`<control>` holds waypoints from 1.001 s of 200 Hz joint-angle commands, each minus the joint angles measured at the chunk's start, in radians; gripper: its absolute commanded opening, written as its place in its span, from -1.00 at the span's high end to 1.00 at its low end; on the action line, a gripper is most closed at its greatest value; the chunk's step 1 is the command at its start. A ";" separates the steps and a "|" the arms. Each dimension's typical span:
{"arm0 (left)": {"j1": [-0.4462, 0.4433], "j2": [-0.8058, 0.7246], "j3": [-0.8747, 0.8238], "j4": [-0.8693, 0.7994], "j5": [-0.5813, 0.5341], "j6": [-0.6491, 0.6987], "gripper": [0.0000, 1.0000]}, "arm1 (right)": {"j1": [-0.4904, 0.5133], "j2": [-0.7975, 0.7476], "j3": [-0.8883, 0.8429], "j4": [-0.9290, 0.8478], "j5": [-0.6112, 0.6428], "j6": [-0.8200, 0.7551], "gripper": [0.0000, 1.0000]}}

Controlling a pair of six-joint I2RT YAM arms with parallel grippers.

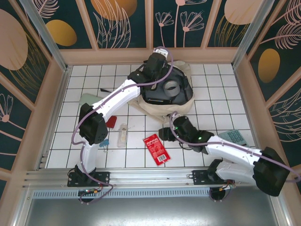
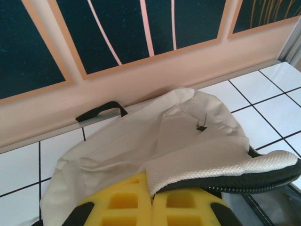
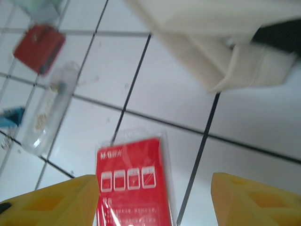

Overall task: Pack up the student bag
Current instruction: Move the personal item to the bottom-center of the table.

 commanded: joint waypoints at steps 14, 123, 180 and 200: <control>0.016 -0.020 0.002 0.030 -0.045 -0.015 1.00 | 0.163 0.139 0.043 -0.080 0.146 -0.013 -0.39; 0.025 -0.030 -0.014 0.028 -0.061 -0.016 1.00 | 0.422 0.431 0.211 -0.234 0.308 -0.041 -0.71; 0.027 -0.033 -0.019 0.030 -0.059 -0.015 1.00 | 0.421 0.549 0.258 -0.286 0.380 -0.052 -0.91; 0.026 -0.031 -0.018 0.030 -0.056 -0.015 1.00 | 0.359 0.542 0.259 -0.294 0.407 -0.051 -0.88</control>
